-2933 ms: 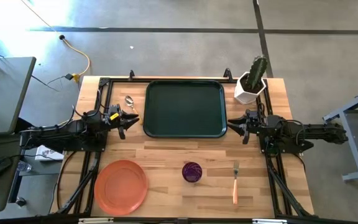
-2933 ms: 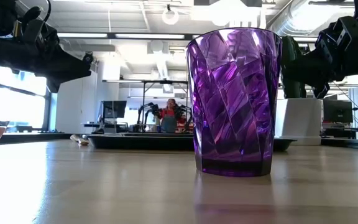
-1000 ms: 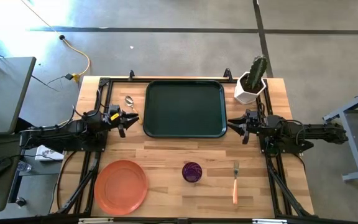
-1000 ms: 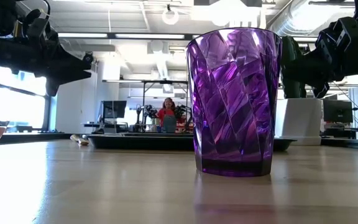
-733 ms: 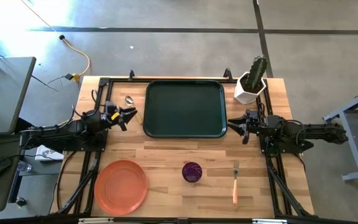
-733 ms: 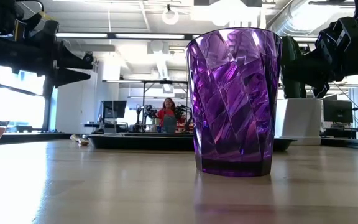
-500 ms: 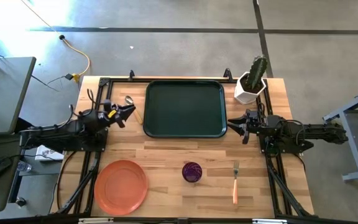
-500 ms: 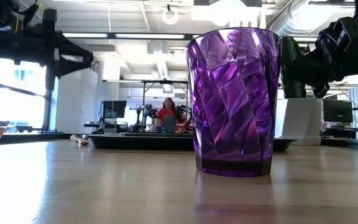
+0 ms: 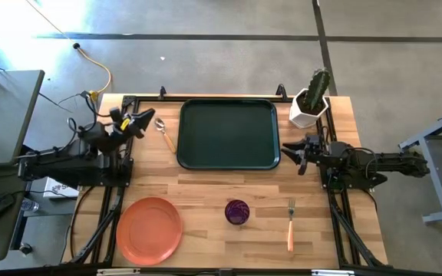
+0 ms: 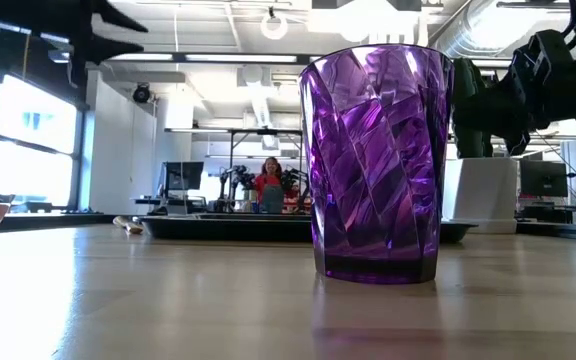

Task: Pick and place plate/cup/fork/spoon on tray
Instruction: Put the orange spoon on the left side of the black tray

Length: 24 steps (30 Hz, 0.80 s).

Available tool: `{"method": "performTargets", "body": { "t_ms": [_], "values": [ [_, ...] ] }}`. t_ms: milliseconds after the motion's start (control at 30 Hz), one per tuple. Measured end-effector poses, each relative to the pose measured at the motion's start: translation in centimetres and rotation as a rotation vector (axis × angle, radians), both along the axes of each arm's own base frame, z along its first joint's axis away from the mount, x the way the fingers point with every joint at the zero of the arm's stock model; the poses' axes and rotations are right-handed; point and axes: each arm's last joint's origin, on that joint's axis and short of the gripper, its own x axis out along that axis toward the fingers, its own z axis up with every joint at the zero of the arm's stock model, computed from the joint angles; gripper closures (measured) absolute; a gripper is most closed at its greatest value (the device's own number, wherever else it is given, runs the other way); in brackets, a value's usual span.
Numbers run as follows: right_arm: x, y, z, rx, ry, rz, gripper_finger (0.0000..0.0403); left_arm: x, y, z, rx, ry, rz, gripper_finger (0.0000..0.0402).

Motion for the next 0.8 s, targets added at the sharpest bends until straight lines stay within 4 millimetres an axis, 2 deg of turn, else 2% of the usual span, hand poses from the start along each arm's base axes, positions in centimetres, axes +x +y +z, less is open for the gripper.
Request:
{"method": "performTargets", "body": {
  "t_ms": [167,367,633,800],
  "values": [
    [0.0,-0.1,0.1,0.021,-0.019,-0.031,0.0281,0.8,0.3,2.5,-0.071,0.08,0.071,0.0273],
    [0.0,-0.1,0.1,0.068,-0.039,-0.052,0.0281,2.0,0.8,3.8,-0.245,0.229,0.164,0.0273],
    [0.0,-0.1,0.2,0.065,-0.041,-0.051,0.0281,4.4,2.3,3.4,-0.424,0.357,0.221,0.0273],
    [0.0,-0.1,0.2,0.154,-0.073,-0.054,0.0281,5.3,3.6,1.8,-0.586,0.416,0.223,0.0273]
  ]
}}
